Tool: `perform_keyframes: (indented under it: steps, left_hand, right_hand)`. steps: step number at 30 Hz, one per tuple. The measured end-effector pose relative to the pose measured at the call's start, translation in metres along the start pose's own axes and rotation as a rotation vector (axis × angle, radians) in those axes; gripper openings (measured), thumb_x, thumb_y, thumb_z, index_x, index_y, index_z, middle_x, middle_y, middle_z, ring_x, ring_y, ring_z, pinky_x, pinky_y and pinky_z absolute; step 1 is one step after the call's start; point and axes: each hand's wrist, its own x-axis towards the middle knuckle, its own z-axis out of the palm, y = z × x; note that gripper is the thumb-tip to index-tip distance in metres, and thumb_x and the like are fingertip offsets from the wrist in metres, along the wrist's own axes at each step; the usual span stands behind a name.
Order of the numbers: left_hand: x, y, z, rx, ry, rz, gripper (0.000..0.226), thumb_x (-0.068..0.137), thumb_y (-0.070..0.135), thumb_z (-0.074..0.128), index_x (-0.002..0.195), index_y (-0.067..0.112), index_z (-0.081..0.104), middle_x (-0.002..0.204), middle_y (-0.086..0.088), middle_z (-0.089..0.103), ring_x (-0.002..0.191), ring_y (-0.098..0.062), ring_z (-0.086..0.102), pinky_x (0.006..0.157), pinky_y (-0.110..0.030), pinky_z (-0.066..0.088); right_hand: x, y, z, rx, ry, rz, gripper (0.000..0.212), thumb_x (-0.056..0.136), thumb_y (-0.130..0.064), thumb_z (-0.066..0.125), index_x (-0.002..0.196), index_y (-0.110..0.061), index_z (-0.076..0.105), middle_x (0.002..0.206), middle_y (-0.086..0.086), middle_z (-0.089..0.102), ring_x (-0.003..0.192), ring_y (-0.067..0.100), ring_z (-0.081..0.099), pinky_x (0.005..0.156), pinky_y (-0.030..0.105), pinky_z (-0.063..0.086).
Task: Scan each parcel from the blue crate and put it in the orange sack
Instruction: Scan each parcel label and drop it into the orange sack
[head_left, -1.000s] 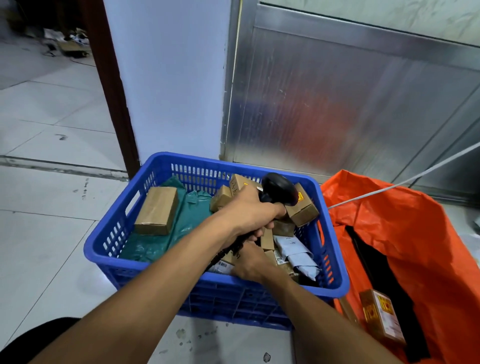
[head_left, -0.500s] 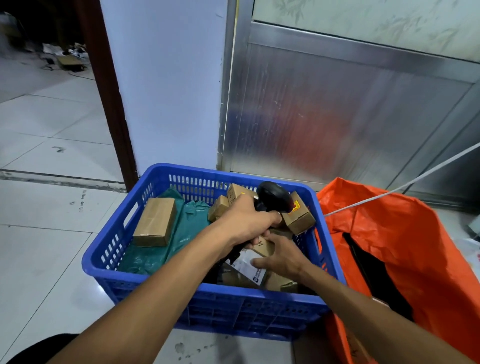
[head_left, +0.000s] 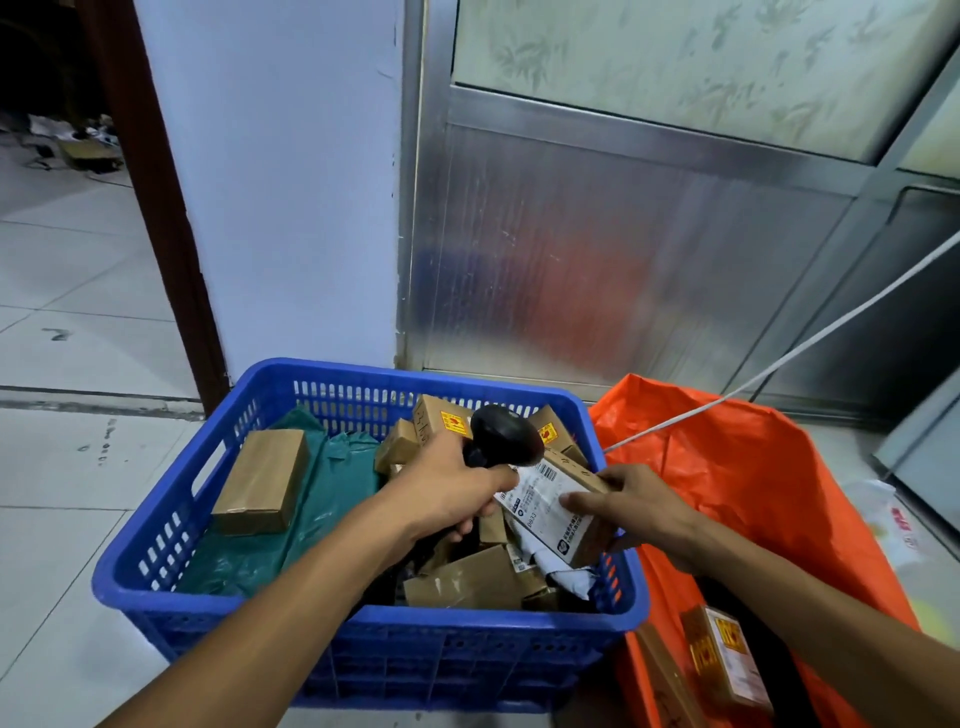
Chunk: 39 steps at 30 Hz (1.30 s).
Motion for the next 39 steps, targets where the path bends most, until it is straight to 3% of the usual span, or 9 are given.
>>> perform_keyframes:
  steps: [6,9,13,26,31,39]
  left_hand:
    - [0.002,-0.001,0.007,0.02,0.01,0.012,0.016,0.094,0.02,0.067,0.093,0.005,0.064,0.053,0.002,0.057,0.041,-0.012,0.045,0.042,-0.024,0.039]
    - [0.003,-0.002,0.01,0.04,0.021,0.018,0.018,0.093,0.021,0.068,0.085,0.007,0.061,0.059,-0.005,0.053,0.04,-0.013,0.043,0.042,-0.023,0.038]
    - [0.008,-0.005,0.011,0.068,0.012,0.019,0.024,0.092,0.025,0.07,0.077,0.01,0.06,0.063,-0.014,0.049,0.04,-0.017,0.042,0.042,-0.024,0.037]
    - [0.013,-0.005,0.018,0.048,0.007,-0.018,0.026,0.09,0.025,0.071,0.076,0.008,0.058,0.056,-0.006,0.049,0.039,-0.016,0.041,0.044,-0.026,0.039]
    - [0.011,-0.005,0.019,0.049,0.007,-0.035,0.027,0.09,0.025,0.071,0.074,0.008,0.057,0.054,-0.003,0.049,0.039,-0.015,0.041,0.044,-0.025,0.038]
    - [0.011,-0.006,0.019,0.043,0.0,-0.049,0.027,0.09,0.026,0.071,0.074,0.009,0.058,0.061,-0.01,0.049,0.042,-0.017,0.041,0.045,-0.025,0.038]
  right_hand:
    - [-0.01,0.004,-0.01,0.114,-0.005,-0.028,0.033,0.084,-0.031,0.079,0.101,-0.005,0.069,0.077,0.012,0.076,0.067,0.022,0.073,0.071,0.045,0.062]
    - [-0.009,0.006,-0.014,0.121,0.006,-0.043,0.034,0.083,-0.032,0.079,0.1,-0.005,0.07,0.077,0.013,0.076,0.068,0.024,0.072,0.069,0.042,0.06]
    - [-0.002,0.004,-0.019,0.119,0.037,-0.074,0.035,0.082,-0.034,0.079,0.1,-0.005,0.069,0.078,0.014,0.076,0.067,0.025,0.072,0.072,0.05,0.06]
    - [0.004,0.012,-0.013,0.1,0.0,-0.069,0.036,0.085,-0.034,0.077,0.105,-0.006,0.065,0.08,0.009,0.077,0.073,0.024,0.076,0.07,0.042,0.06]
    - [0.004,0.012,-0.011,0.102,0.025,-0.06,0.036,0.084,-0.034,0.078,0.104,-0.007,0.063,0.08,0.008,0.077,0.069,0.02,0.074,0.06,0.034,0.058]
    - [0.006,0.015,-0.013,0.076,0.016,-0.058,0.037,0.085,-0.033,0.078,0.106,-0.007,0.063,0.081,0.007,0.077,0.072,0.021,0.075,0.067,0.039,0.061]
